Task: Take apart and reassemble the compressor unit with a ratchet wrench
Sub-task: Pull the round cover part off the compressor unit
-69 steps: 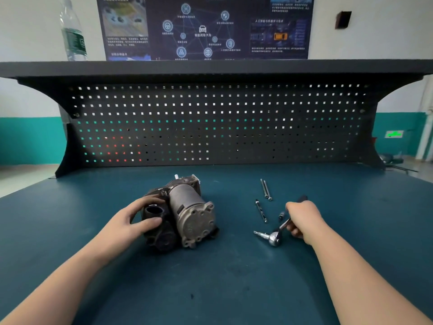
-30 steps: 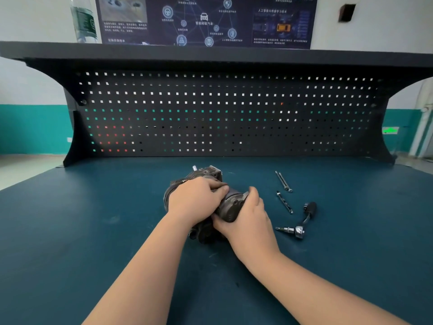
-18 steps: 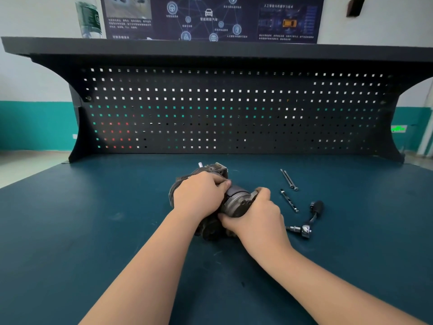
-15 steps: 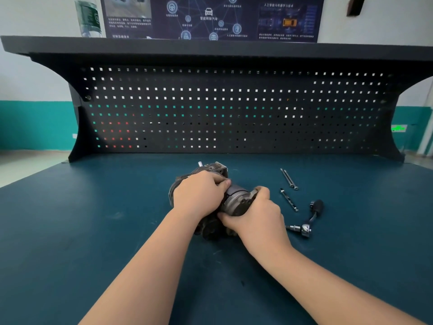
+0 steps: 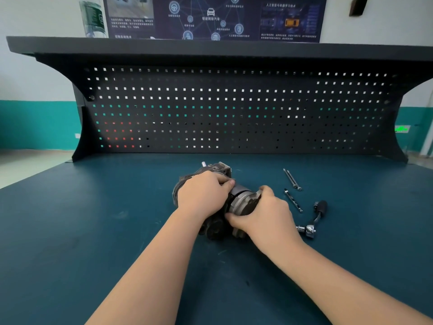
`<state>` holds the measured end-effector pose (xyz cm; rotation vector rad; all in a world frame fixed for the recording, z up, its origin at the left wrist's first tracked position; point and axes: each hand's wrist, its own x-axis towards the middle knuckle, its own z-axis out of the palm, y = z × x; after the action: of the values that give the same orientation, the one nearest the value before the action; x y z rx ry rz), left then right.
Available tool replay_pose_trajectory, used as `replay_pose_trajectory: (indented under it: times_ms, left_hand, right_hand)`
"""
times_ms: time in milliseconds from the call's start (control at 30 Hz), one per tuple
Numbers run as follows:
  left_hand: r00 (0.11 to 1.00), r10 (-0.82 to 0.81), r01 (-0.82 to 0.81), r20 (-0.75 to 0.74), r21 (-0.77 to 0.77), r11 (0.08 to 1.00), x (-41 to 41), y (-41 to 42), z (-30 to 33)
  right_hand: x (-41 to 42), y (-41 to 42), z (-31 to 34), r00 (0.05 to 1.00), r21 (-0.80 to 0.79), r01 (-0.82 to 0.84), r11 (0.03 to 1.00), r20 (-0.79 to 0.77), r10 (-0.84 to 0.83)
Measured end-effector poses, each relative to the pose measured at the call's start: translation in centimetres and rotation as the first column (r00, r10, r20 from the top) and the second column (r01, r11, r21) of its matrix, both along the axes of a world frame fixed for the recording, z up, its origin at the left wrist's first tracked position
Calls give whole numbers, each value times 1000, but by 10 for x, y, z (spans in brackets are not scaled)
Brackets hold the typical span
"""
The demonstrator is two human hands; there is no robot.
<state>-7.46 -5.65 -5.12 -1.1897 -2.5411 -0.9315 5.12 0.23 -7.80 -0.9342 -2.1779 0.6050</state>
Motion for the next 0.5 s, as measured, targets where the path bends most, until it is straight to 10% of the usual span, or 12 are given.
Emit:
replay_pose_trajectory:
  times_ms: [300,500]
  left_hand:
    - [1000,-9,9,1,4,1000,0,-2,0]
    - [999,-21,21,-35,-9,1000,4,-5,1]
  right_hand:
    - [14,-13,25,991,82,131,988,-47,-128]
    - [30,24,35,906,-481,-246,842,-422,24]
